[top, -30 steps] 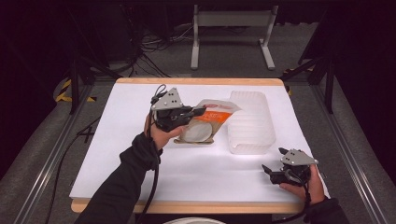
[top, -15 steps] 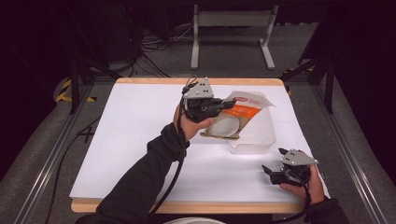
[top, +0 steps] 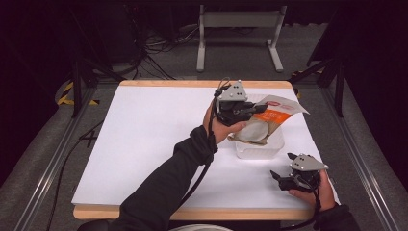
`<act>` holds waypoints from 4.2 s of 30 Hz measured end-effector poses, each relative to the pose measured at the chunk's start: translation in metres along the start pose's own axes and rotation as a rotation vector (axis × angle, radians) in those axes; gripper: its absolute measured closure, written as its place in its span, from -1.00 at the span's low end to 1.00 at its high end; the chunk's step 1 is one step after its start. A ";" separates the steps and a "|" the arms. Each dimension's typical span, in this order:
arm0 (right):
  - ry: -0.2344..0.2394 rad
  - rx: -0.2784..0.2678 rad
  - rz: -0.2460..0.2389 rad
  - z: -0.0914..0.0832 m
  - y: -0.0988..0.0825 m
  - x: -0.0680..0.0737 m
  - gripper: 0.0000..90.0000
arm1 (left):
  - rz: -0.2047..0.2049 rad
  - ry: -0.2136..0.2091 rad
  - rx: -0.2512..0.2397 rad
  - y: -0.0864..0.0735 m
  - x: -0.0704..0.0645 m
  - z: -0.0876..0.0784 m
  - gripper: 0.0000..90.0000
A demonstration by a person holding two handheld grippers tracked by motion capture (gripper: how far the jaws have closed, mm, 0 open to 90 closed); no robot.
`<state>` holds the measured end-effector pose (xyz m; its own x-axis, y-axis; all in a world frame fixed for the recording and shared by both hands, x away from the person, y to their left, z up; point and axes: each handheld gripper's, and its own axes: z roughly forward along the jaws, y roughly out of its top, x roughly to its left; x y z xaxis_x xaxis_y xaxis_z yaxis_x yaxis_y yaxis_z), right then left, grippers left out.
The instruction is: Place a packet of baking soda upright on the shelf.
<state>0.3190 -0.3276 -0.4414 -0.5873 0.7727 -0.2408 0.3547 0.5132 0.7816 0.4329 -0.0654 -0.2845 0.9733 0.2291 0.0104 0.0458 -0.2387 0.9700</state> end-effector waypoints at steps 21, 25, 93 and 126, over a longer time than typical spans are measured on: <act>0.007 0.001 -0.001 -0.001 -0.001 0.000 -0.72 | -0.131 -0.102 -0.091 -0.039 0.005 0.036 1.00; 0.009 0.004 -0.007 0.000 -0.001 0.000 -0.72 | -0.154 -0.106 -0.083 -0.054 0.009 0.035 1.00; 0.025 0.031 -0.019 0.002 -0.001 0.003 -0.72 | -0.164 -0.147 -0.054 -0.112 0.010 0.045 1.00; 0.030 0.018 -0.023 0.000 0.000 0.003 -0.72 | -0.089 -0.095 0.085 -0.106 0.010 0.034 0.77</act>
<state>0.3176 -0.3255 -0.4426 -0.6168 0.7493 -0.2410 0.3538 0.5375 0.7654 0.4459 -0.0701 -0.3955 0.9812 0.1637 -0.1018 0.1480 -0.3014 0.9419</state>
